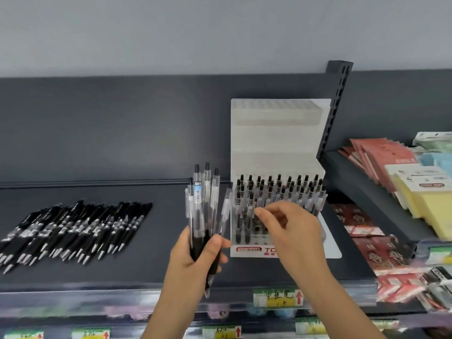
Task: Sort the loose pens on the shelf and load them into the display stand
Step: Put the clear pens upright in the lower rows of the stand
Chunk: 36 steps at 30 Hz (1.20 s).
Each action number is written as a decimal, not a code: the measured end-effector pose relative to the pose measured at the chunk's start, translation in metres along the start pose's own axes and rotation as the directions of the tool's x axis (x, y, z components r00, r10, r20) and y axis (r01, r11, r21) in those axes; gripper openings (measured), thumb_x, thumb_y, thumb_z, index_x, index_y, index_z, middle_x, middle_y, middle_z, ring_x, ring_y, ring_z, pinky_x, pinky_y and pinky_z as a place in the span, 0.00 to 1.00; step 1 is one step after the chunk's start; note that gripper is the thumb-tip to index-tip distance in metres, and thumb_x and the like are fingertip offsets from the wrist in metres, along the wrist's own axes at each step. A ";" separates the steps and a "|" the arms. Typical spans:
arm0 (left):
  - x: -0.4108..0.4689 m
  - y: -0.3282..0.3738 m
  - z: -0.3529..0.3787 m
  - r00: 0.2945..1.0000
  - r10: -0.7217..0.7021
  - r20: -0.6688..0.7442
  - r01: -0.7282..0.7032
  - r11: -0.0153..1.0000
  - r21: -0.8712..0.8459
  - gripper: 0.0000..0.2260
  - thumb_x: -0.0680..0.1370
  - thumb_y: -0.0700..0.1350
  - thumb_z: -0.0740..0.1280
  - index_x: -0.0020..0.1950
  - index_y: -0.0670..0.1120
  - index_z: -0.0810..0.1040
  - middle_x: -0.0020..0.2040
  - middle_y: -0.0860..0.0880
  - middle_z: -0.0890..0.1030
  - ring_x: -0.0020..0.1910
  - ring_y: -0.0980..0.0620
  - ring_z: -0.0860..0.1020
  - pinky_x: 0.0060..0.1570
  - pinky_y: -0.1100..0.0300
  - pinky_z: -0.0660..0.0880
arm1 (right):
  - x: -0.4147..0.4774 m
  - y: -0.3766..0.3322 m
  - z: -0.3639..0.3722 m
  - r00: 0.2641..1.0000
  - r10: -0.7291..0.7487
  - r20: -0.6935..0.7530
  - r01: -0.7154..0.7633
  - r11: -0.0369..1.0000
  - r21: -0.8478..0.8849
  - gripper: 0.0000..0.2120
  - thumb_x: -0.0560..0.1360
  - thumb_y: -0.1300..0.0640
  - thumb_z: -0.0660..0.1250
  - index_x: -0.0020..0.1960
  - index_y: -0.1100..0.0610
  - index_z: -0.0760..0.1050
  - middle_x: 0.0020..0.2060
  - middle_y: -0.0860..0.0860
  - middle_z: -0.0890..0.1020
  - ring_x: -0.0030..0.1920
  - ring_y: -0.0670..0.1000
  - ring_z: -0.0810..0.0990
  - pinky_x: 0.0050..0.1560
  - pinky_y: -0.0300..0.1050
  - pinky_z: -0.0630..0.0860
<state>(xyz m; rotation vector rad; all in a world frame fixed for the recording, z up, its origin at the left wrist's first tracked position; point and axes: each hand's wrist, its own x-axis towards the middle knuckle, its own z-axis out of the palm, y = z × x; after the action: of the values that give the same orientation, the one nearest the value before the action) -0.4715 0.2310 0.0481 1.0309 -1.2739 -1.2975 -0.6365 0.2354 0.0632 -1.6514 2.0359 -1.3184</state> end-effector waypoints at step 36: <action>0.001 -0.006 -0.019 0.991 -0.014 -0.131 0.019 0.999 0.043 0.03 0.77 0.42 0.65 0.49 0.44 0.75 0.39 0.51 0.84 0.33 0.58 0.79 0.28 0.66 0.75 | 0.016 -0.001 -0.008 0.990 -0.139 -0.023 0.135 0.979 -0.151 0.08 0.79 0.54 0.61 0.52 0.55 0.76 0.42 0.46 0.79 0.42 0.46 0.77 0.45 0.42 0.74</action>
<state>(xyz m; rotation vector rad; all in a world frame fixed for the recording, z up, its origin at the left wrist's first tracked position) -0.4536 0.2276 0.0411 1.1409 -1.2007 -1.1985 -0.6467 0.2258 0.0739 -1.8772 2.1204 -1.2707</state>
